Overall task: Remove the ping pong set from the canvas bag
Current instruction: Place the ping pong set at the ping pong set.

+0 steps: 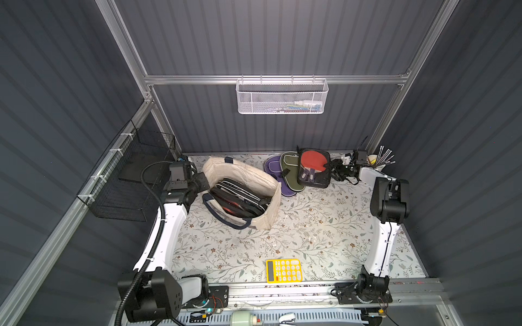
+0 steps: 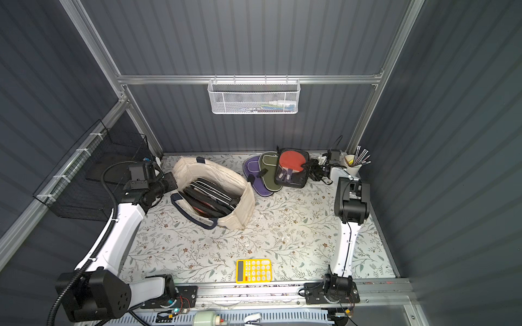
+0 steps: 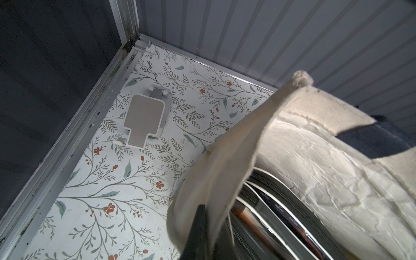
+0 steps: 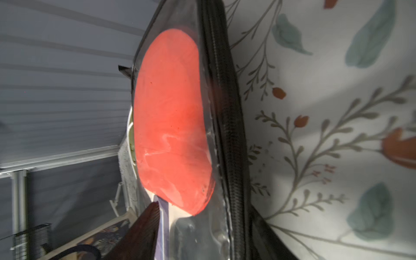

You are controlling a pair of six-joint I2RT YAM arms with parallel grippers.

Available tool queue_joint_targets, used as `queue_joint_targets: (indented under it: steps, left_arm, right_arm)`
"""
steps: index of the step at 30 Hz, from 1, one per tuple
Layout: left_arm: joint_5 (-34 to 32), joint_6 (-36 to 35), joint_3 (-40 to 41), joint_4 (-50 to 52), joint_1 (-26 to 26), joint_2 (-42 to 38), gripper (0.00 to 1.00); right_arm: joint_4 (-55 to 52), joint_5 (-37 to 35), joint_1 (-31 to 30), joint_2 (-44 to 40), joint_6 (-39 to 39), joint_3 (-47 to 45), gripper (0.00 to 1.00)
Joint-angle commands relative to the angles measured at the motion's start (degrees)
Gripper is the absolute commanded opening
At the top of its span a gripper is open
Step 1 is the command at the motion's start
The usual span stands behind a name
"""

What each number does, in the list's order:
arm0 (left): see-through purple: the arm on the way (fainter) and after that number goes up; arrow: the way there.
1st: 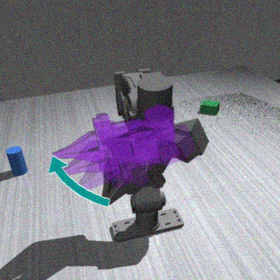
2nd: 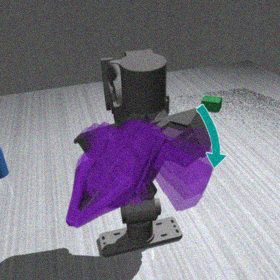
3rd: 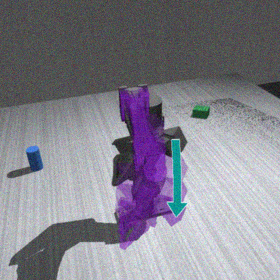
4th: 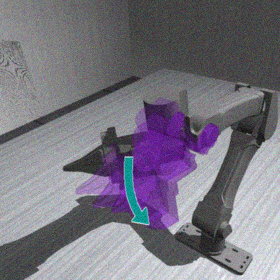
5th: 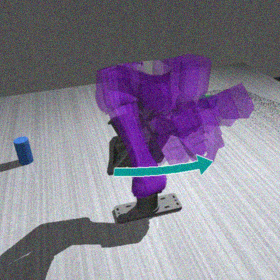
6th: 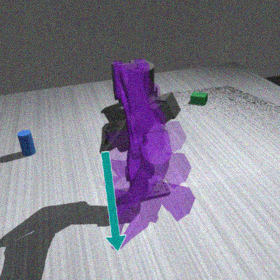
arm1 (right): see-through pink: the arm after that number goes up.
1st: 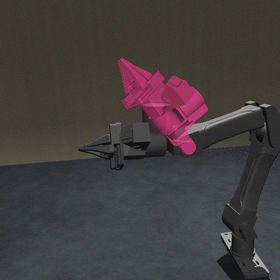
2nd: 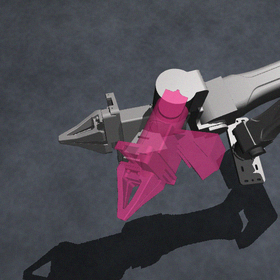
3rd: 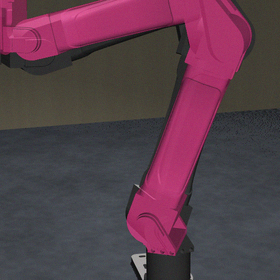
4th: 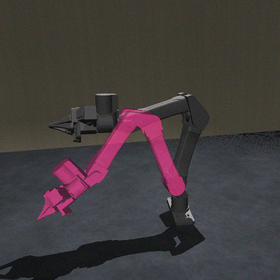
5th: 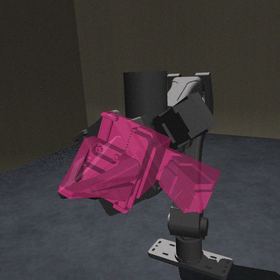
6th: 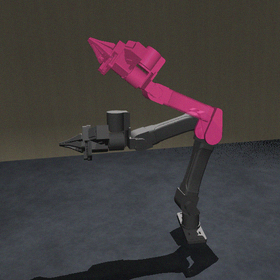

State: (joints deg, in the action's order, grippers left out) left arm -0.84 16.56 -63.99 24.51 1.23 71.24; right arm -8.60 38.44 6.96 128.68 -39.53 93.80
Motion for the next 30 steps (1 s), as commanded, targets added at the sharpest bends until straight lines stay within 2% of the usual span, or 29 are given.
queue_joint_targets:
  steps: [1, 7, 15, 23, 30]
  left_arm:
    - [0.67, -0.91, 0.05, -1.93, 0.41, -1.3, 0.0]
    - [0.67, -0.86, 0.11, -1.97, 0.44, -1.37, 0.0]
    - [0.84, -0.91, 0.0, -2.02, 0.52, -1.21, 0.0]
    - [1.95, -1.07, 0.11, -2.18, 0.61, -1.19, 0.0]
    - [3.74, -1.17, 0.24, -2.03, 0.61, -0.4, 0.0]
  right_arm:
    - [-4.15, -2.58, -0.59, -0.74, 3.05, 1.45, 0.64]
    - [-6.16, -5.27, -0.72, -1.71, 3.75, 1.02, 0.71]
    - [-7.29, -9.39, -0.81, -5.5, 4.24, -0.01, 0.99]
    - [-6.56, -13.14, -2.82, -15.05, 7.17, -4.4, 0.99]
    - [-6.98, -16.4, -10.68, -28.28, 13.56, -6.42, 0.99]
